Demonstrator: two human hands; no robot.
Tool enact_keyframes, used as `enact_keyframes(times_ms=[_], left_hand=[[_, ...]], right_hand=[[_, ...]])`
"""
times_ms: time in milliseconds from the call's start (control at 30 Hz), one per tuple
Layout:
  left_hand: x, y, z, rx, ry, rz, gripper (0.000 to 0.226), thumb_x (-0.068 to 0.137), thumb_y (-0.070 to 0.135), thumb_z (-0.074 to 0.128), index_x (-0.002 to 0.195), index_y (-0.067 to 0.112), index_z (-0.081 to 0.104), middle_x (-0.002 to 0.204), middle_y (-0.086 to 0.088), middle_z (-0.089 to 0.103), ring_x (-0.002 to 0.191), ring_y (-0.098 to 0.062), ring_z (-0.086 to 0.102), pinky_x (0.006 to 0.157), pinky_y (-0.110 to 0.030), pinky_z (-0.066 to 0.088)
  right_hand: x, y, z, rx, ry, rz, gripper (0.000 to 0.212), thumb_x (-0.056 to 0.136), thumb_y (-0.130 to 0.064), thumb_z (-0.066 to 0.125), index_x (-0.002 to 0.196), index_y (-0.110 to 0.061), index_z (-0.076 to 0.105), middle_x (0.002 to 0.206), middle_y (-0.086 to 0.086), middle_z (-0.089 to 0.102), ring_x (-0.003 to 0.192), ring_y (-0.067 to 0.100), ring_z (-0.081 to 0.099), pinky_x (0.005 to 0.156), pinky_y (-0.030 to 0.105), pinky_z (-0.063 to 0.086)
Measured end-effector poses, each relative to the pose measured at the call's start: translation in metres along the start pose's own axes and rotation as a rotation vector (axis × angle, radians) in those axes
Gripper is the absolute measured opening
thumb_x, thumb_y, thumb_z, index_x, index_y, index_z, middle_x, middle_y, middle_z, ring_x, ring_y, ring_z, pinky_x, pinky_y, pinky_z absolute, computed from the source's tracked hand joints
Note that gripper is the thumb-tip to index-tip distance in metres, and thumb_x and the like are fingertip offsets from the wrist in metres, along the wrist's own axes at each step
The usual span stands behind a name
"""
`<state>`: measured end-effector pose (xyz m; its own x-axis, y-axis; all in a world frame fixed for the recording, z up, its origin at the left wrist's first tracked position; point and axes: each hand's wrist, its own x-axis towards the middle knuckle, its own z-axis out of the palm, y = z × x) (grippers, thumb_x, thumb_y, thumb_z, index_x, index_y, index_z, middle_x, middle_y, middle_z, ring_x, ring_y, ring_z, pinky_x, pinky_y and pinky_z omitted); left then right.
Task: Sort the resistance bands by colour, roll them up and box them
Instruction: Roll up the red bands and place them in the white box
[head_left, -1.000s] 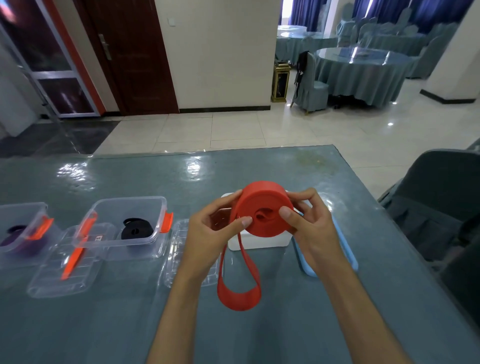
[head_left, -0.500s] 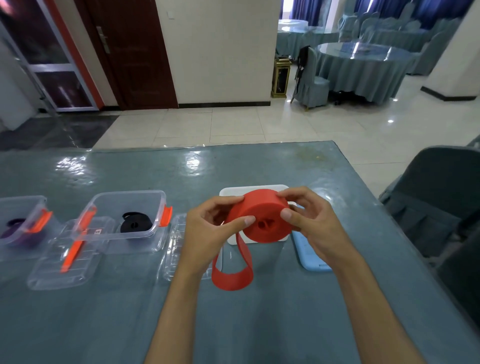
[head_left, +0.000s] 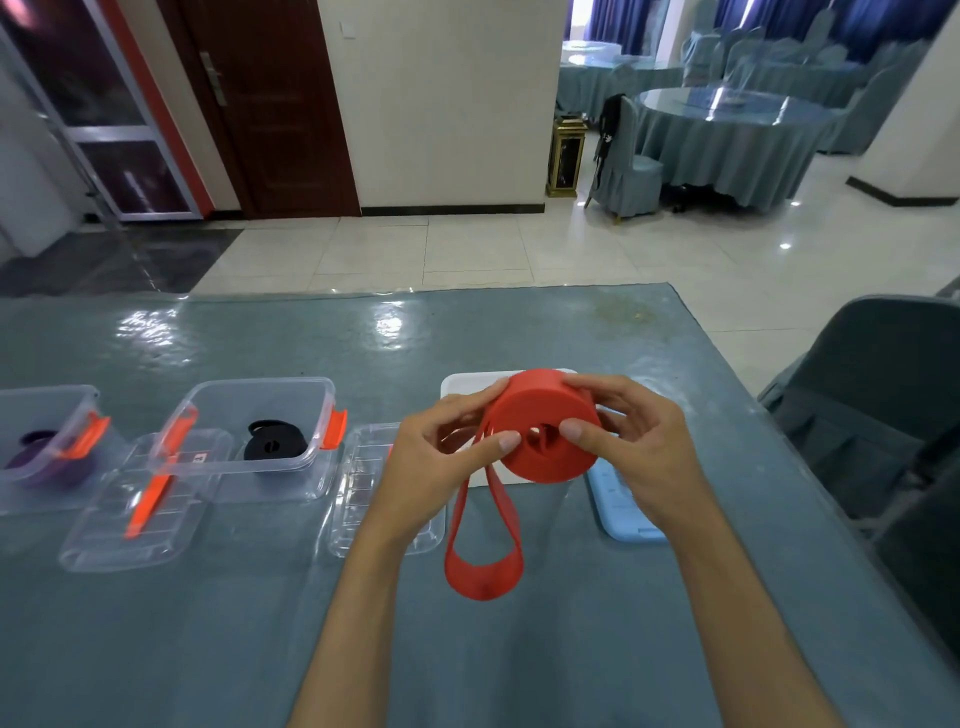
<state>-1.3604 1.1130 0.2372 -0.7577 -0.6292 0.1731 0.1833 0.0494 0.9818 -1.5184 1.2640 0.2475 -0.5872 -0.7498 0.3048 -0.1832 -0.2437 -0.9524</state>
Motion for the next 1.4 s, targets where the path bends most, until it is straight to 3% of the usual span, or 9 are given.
enact_keyframes(times_ms=[133,267,467,700,833,933,1033,1167,1400], left_hand=[[0.003,0.006,-0.003,-0.066,0.078,0.051,0.047,0.069,0.008,0.088,0.114,0.015,0.077,0.11,-0.006,0.08,0.106,-0.023,0.076,0.091,-0.031,0.06],[0.004,0.002,-0.003,-0.008,0.128,0.056,0.04,0.064,0.014,0.093,0.1,0.011,0.076,0.098,-0.012,0.078,0.094,-0.024,0.076,0.084,-0.031,0.061],[0.002,0.001,-0.014,0.015,-0.043,-0.01,0.05,0.076,0.007,0.087,0.124,0.016,0.075,0.115,-0.004,0.079,0.111,-0.026,0.074,0.098,-0.037,0.058],[-0.001,-0.005,-0.005,-0.041,0.136,-0.004,0.045,0.066,0.012,0.092,0.108,0.009,0.076,0.102,-0.009,0.08,0.095,-0.023,0.076,0.084,-0.03,0.06],[-0.004,-0.011,0.006,-0.16,0.132,0.023,0.037,0.078,0.015,0.089,0.114,0.02,0.078,0.114,-0.006,0.079,0.107,-0.022,0.074,0.089,-0.029,0.057],[-0.003,-0.011,0.006,-0.189,0.141,0.033,0.044,0.079,0.008,0.085,0.121,0.014,0.075,0.117,-0.007,0.078,0.11,-0.022,0.074,0.09,-0.027,0.057],[-0.002,-0.012,0.0,-0.123,0.165,0.012,0.044,0.07,0.01,0.086,0.113,0.013,0.076,0.106,-0.008,0.08,0.097,-0.02,0.075,0.082,-0.027,0.059],[-0.003,-0.015,0.001,-0.04,0.152,-0.016,0.038,0.069,0.006,0.09,0.105,0.013,0.078,0.1,-0.007,0.08,0.091,-0.019,0.076,0.077,-0.025,0.059],[0.0,-0.016,-0.007,-0.088,0.004,-0.06,0.049,0.074,0.011,0.085,0.123,0.013,0.074,0.116,-0.006,0.078,0.107,-0.023,0.074,0.089,-0.028,0.058]], right_hand=[[-0.002,0.008,0.009,0.117,0.009,0.054,0.038,0.074,-0.014,0.089,0.104,-0.024,0.068,0.114,0.01,0.074,0.105,0.029,0.072,0.086,0.037,0.058],[-0.002,0.007,0.006,0.057,0.022,0.15,0.05,0.069,-0.015,0.092,0.101,-0.01,0.053,0.103,0.016,0.074,0.092,0.038,0.074,0.078,0.048,0.061],[-0.004,0.006,0.012,0.133,0.045,0.135,0.052,0.077,-0.013,0.083,0.124,-0.026,0.063,0.112,0.013,0.073,0.095,0.032,0.072,0.08,0.047,0.061],[0.002,0.0,0.004,0.037,-0.057,0.204,0.055,0.076,-0.011,0.086,0.12,-0.024,0.056,0.107,0.013,0.076,0.093,0.031,0.075,0.074,0.038,0.061],[0.004,0.0,0.008,0.099,0.001,0.159,0.065,0.077,-0.014,0.085,0.133,-0.034,0.058,0.109,0.013,0.075,0.095,0.028,0.075,0.079,0.041,0.062],[0.004,0.006,0.014,0.121,-0.017,0.14,0.058,0.078,-0.014,0.084,0.129,-0.03,0.061,0.116,0.013,0.072,0.104,0.03,0.071,0.091,0.051,0.059],[0.004,0.007,0.009,0.048,-0.082,0.165,0.05,0.08,-0.014,0.083,0.123,-0.022,0.057,0.115,0.01,0.072,0.105,0.025,0.07,0.088,0.043,0.057],[0.008,0.004,-0.004,-0.06,-0.163,0.208,0.052,0.082,-0.02,0.083,0.129,-0.029,0.062,0.109,0.008,0.073,0.1,0.03,0.073,0.087,0.041,0.06],[0.007,0.01,-0.003,0.025,0.031,0.13,0.035,0.079,-0.018,0.082,0.112,-0.019,0.073,0.109,0.006,0.076,0.102,0.027,0.073,0.084,0.038,0.061]])
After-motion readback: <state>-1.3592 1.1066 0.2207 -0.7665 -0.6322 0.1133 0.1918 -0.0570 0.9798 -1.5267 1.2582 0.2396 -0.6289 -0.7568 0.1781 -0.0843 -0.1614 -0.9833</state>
